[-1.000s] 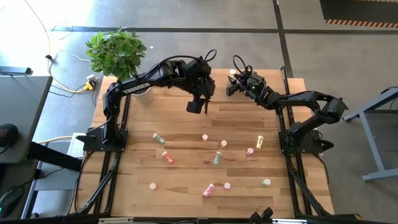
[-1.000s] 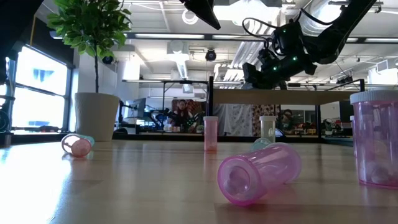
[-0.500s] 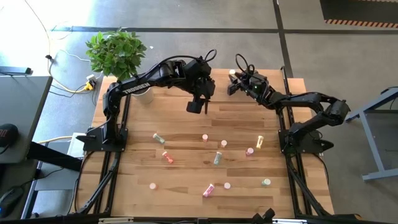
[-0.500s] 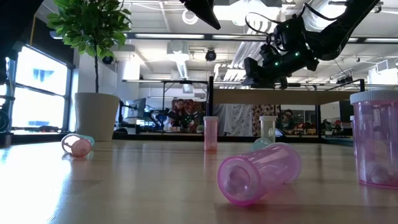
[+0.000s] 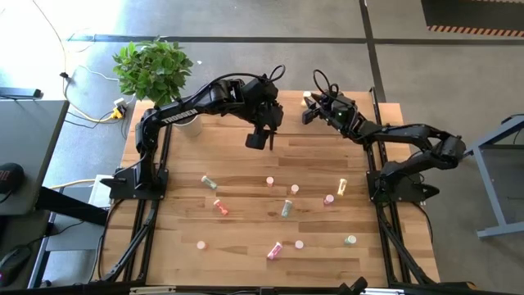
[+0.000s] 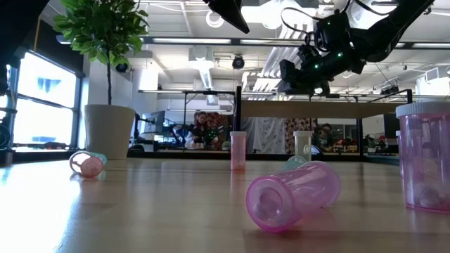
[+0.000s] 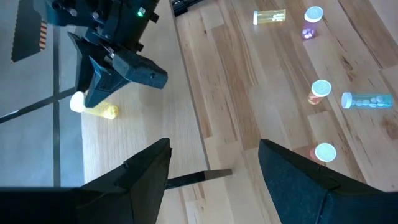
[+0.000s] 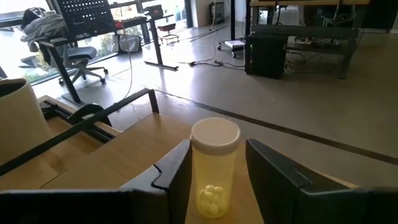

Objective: Pick and place medicine bottles onto shelf by color
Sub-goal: Put the left yellow medicine bottle on the shelf, then put the top violet medicine bottle on the shelf

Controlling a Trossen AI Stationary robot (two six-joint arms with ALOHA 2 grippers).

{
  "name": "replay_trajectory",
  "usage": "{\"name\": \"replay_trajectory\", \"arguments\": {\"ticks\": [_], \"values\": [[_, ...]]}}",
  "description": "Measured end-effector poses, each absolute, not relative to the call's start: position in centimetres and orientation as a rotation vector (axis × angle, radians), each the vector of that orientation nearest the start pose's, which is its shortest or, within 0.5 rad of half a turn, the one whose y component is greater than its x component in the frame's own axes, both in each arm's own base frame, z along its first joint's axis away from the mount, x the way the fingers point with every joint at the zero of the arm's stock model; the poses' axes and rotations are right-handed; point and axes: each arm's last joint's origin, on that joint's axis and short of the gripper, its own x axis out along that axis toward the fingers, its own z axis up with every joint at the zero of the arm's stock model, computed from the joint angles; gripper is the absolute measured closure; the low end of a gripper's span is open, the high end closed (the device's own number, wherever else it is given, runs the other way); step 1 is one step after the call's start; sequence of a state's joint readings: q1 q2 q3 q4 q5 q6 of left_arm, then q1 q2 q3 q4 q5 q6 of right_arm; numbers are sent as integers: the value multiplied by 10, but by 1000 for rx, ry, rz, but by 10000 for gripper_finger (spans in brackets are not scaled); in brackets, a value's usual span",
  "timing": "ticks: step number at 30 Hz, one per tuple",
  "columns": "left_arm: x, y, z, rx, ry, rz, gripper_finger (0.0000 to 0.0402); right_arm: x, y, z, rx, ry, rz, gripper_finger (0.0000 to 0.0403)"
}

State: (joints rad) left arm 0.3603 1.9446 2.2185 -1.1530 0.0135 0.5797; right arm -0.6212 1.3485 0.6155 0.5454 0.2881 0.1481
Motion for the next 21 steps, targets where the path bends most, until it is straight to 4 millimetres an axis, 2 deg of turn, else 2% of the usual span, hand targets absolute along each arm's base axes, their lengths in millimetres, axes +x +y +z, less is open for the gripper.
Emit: {"name": "replay_trajectory", "arguments": {"ticks": [14, 21], "values": [[373, 140, 399, 375, 924, 65, 165, 211, -157, 244, 145, 89, -901, 260], [371, 139, 398, 328, 940, 78, 165, 201, -132, 262, 170, 101, -840, 260]]}}
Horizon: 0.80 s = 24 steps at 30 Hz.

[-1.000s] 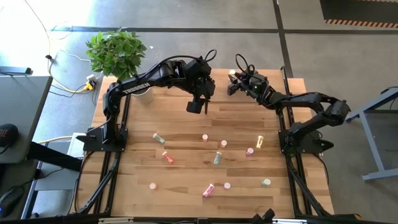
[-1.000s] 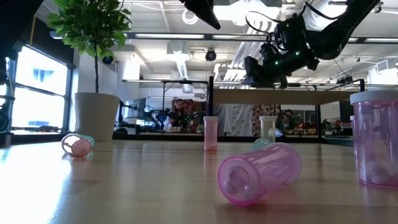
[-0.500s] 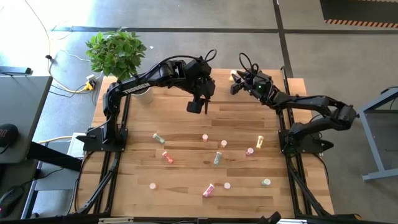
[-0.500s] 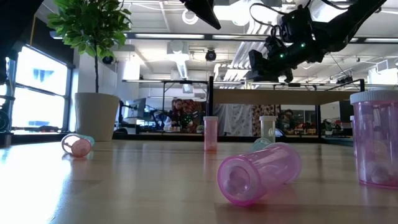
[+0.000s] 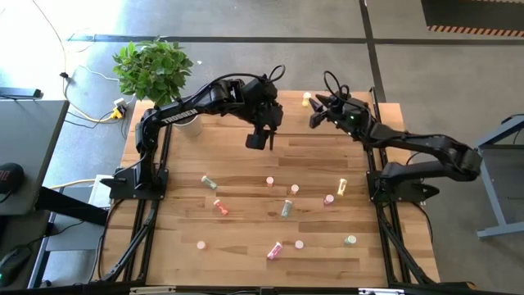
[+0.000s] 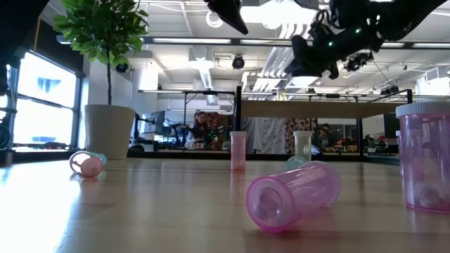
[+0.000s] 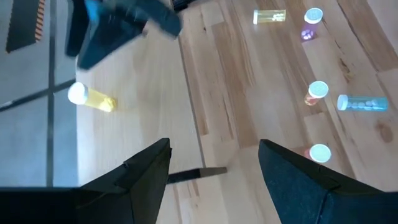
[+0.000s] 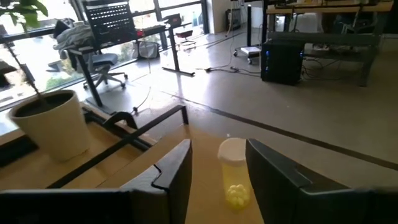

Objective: Pick and place medicine bottles onto shelf by color
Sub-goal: Put the top violet medicine bottle on the shelf

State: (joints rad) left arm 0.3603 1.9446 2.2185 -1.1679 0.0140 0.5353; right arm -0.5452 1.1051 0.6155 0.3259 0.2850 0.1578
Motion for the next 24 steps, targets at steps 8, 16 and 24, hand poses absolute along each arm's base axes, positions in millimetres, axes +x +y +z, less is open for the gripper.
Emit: {"name": "replay_trajectory", "arguments": {"ticks": [8, 16, 24], "values": [[371, 136, 377, 154, 972, -98, 165, 182, -91, 276, 270, 180, -738, 260], [374, 132, 339, 18, 1028, -250, 165, 170, -64, 317, 337, 449, -675, 260], [373, 128, 306, -88, 1095, -327, 165, 156, -33, 338, 499, 619, -579, 260]]}}
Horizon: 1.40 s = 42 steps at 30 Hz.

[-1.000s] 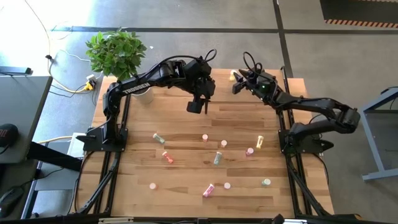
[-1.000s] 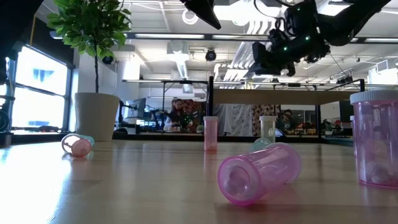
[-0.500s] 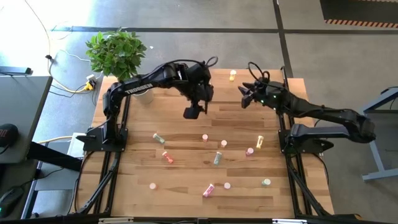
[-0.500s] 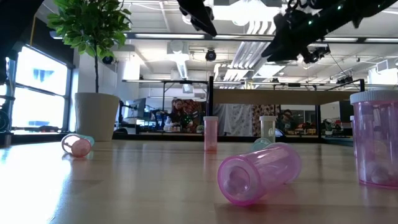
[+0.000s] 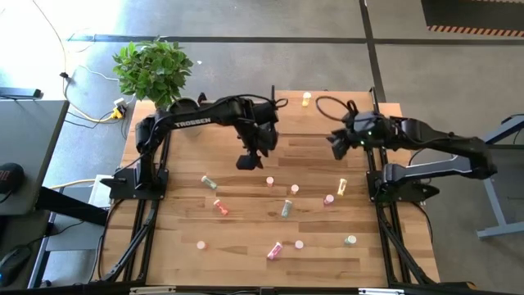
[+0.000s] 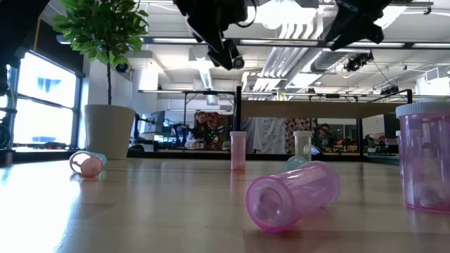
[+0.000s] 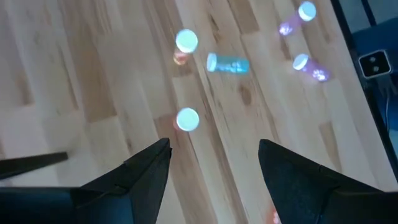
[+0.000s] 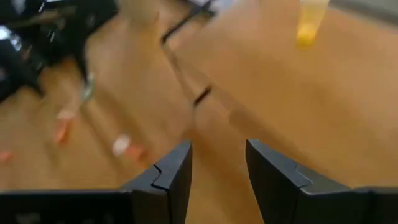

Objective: Pick and place medicine bottles onto shelf by color
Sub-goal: Put the top violet medicine bottle on the shelf

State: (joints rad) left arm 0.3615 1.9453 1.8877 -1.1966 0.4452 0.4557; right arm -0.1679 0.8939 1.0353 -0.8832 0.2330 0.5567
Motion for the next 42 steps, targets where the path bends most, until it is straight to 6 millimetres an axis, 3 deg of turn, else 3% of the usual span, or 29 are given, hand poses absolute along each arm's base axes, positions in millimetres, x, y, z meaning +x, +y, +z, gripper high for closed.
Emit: {"name": "replay_trajectory", "arguments": {"ticks": [7, 17, 24, 29, 34, 42], "values": [[377, 119, 295, -98, 1106, -326, 165, 154, -5, 326, 672, 819, -477, 260], [381, 114, 296, -170, 1111, -250, 165, 170, 23, 308, 695, 1062, -335, 260], [380, 119, 294, -141, 1181, -51, 165, 177, 33, 299, 630, 1155, -307, 258], [376, 120, 293, -152, 1234, 18, 165, 184, 36, 292, 630, 1223, -285, 229], [368, 120, 290, -127, 1338, 108, 165, 194, 38, 280, 674, 1288, -370, 196], [357, 121, 293, -84, 1463, 253, 165, 209, 48, 260, 638, 1410, -393, 190]]}}
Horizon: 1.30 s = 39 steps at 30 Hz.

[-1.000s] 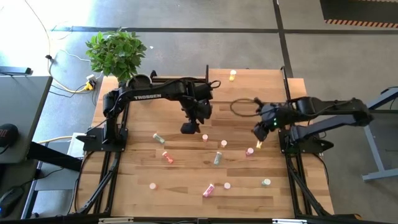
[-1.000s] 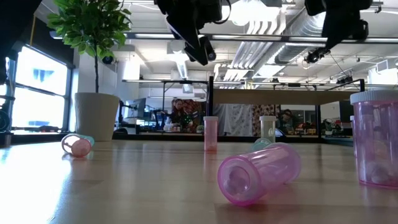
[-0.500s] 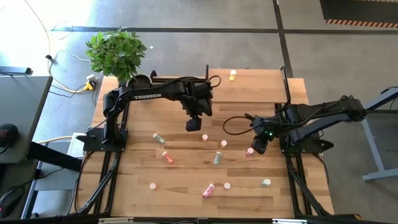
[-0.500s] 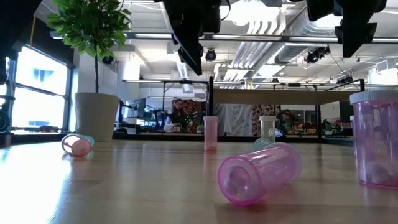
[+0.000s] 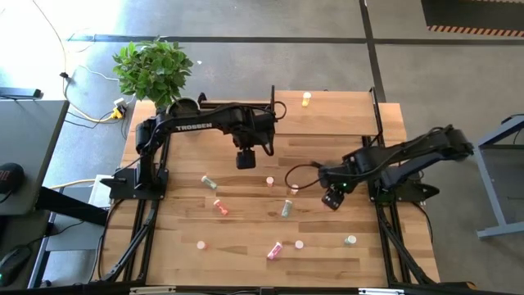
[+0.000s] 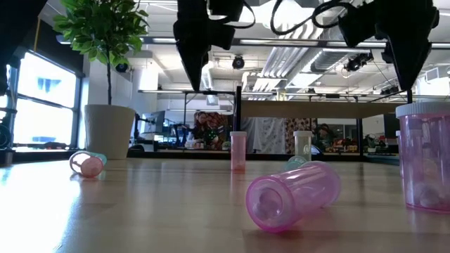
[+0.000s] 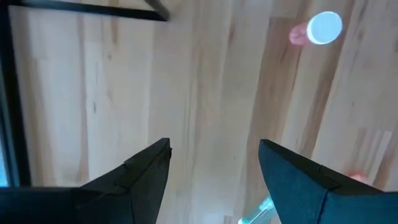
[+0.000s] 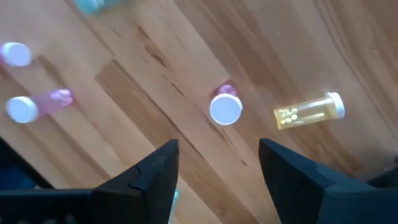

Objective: Pick and place medicine bottles onto shelf by color
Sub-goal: Put the top violet medicine bottle on the shelf

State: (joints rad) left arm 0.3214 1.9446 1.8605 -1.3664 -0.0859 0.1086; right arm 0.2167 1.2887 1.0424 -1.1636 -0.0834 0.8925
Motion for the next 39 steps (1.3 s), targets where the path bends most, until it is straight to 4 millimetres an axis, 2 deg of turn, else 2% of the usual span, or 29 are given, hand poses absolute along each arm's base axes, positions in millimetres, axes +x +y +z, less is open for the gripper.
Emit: {"name": "replay_trajectory", "arguments": {"ticks": [7, 15, 28, 39], "values": [[358, 121, 304, -83, 1434, 268, 165, 220, 55, 239, 615, 1486, -441, 190], [359, 121, 313, -70, 1401, 265, 165, 221, 55, 207, 646, 1510, -504, 190], [359, 121, 313, -62, 1402, 259, 165, 221, 52, 190, 674, 1449, -521, 192], [359, 121, 313, -62, 1401, 260, 165, 218, 52, 183, 688, 1473, -516, 248]]}}
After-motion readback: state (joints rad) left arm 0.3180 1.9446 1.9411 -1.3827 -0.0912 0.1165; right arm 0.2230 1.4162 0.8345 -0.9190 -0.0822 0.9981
